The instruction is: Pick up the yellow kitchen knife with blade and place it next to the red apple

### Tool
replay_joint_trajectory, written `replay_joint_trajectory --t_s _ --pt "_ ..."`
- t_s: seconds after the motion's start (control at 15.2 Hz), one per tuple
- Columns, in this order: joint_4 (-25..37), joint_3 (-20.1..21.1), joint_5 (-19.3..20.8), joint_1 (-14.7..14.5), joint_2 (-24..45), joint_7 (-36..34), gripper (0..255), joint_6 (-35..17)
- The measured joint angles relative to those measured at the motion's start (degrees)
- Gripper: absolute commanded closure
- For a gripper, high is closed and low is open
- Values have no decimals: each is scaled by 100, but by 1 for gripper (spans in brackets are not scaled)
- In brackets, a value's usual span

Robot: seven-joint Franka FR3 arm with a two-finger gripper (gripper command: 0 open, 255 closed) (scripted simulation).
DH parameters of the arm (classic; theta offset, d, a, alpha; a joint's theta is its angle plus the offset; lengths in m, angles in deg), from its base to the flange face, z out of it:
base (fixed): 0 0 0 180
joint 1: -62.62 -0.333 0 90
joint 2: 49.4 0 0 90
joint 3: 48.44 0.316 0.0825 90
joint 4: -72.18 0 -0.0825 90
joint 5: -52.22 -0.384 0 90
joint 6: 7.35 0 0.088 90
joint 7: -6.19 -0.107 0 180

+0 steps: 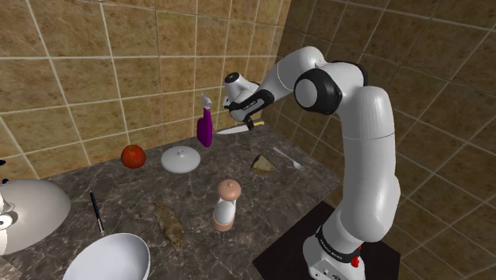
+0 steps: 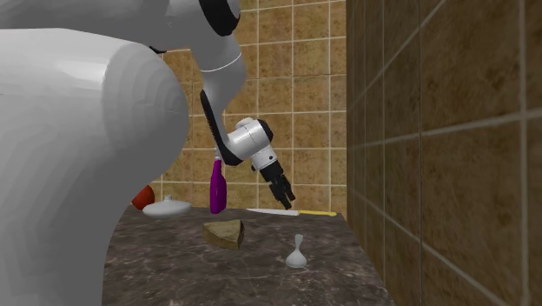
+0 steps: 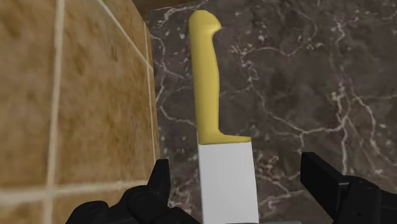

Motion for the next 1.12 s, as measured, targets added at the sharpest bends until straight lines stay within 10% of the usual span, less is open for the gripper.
replay_joint_trajectory --t_s 0.73,0.79,1.12 --pt "115 -30 20 128 330 8 0 -267" --pt "115 -30 20 128 330 8 255 -267" --pt "97 -35 37 126 278 5 255 -311"
